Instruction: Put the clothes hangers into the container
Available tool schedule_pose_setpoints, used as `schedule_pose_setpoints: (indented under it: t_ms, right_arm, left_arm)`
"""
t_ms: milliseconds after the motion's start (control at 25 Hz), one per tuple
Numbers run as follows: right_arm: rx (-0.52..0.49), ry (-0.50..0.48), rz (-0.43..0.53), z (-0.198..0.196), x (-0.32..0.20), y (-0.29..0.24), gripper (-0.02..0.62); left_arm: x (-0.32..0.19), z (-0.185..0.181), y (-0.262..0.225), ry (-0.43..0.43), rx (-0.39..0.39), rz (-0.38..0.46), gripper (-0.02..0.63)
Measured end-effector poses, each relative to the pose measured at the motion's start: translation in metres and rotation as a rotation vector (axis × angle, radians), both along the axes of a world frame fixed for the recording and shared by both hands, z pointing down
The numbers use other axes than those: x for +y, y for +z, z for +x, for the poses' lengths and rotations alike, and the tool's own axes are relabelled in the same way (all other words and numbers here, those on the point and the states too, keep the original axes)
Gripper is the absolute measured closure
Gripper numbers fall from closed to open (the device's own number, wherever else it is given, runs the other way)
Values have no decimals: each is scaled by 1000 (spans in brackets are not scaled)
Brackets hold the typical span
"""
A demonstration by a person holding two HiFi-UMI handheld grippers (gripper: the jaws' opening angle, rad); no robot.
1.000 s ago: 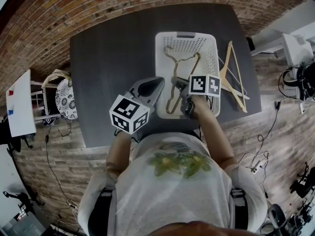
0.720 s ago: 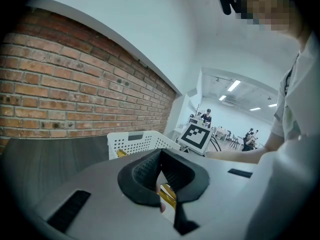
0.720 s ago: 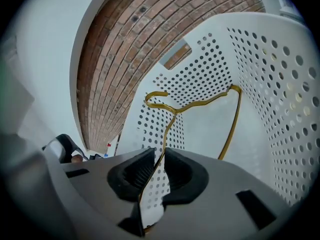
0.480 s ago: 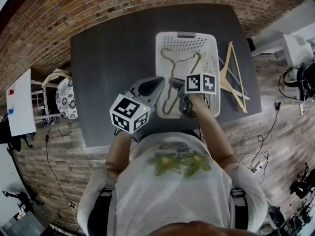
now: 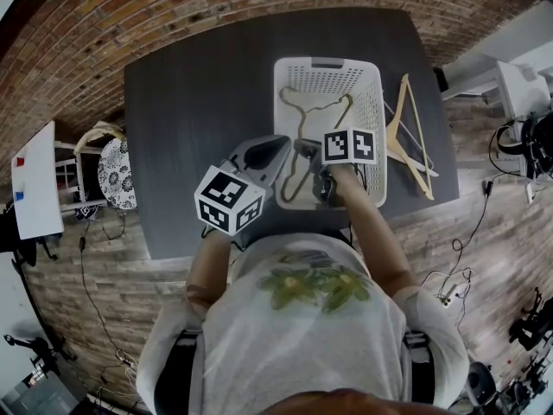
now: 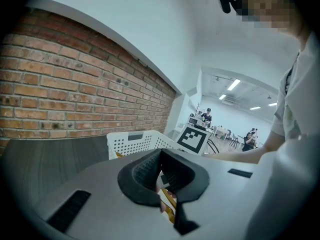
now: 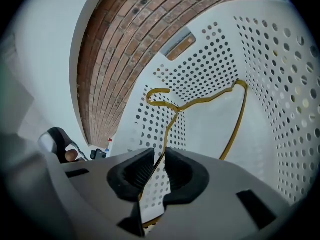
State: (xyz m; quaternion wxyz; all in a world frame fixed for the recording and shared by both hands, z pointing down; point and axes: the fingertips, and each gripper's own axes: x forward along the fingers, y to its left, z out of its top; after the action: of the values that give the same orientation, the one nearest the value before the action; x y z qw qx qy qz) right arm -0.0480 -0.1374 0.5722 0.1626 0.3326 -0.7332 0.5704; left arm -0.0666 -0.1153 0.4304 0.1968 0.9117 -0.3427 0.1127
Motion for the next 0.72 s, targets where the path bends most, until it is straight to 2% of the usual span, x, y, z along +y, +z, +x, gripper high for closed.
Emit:
schedule_pose_setpoints:
  t_ms: [80,200,320,520,720]
  right_arm:
    - [-5,-6,4,-1,1,-2,529]
    - [-15,-20,11,-4,3,-7,474]
    - [8,-31,33,-4,5,-13,445]
    - [110,-95,108,-1,6,-17,423]
    - [144,-120,173,1,8,-29,425]
  left_arm:
    - [0,0,0,1,-1,1,577]
    - [0,0,-1,1,-1,5,577]
    - [2,0,-4,4,1,13,577]
    - [5,1,-10,7,3,28,577]
    - [12,3,-15,13,4,43,577]
